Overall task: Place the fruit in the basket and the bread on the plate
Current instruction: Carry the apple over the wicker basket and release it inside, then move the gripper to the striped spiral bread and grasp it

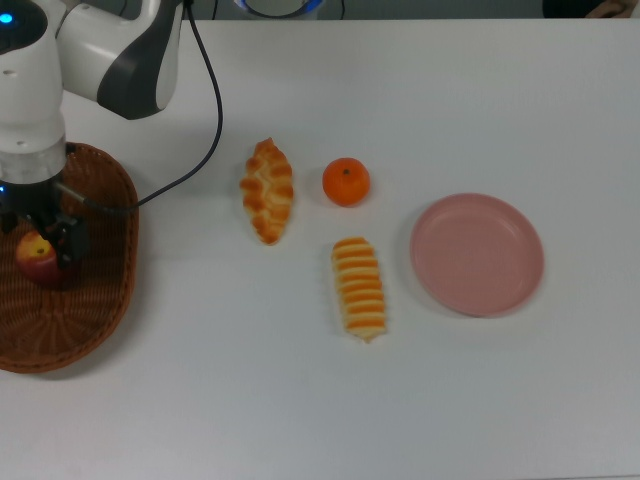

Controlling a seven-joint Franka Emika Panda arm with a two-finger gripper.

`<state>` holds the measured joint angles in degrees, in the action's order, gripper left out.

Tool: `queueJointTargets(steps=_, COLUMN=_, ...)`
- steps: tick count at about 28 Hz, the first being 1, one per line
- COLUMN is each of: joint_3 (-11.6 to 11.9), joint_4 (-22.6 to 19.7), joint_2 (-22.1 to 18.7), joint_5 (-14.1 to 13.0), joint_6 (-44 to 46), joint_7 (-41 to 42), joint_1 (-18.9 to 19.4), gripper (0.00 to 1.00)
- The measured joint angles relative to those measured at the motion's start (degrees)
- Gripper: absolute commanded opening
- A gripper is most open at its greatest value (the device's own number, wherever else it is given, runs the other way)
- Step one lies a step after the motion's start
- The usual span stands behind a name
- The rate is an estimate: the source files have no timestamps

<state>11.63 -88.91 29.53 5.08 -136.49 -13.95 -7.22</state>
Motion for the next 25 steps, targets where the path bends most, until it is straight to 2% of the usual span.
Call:
queueJointTargets(steps=7, joint_3=-0.3, joint_4=0.3, joint_2=-3.3, joint_5=-0.1, joint_6=0.8, joint_7=-0.2, joint_1=1.9, gripper=1.00)
queueJointTargets(steps=12, joint_3=-1.0, joint_4=0.3, joint_2=-6.8, joint_5=-0.3, joint_6=6.9, joint_7=-0.8, joint_1=6.5, gripper=1.00)
queueJointTargets(steps=15, joint_3=-1.9, joint_4=0.1, joint_2=-8.0, joint_5=-0.4, joint_6=10.5, joint_7=-1.3, joint_1=10.7, gripper=1.00)
queueJointTargets(steps=19, joint_3=-5.0, joint_4=-1.0, joint_2=-8.0, joint_5=-1.9, joint_6=11.8, joint_7=-2.7, joint_1=14.5, gripper=1.00)
queueJointTargets(steps=25, joint_3=-9.5, joint_4=-2.2, joint_2=-7.3, joint_5=-3.6, joint_6=11.8, joint_7=-3.5, joint_1=17.2, gripper=1.00)
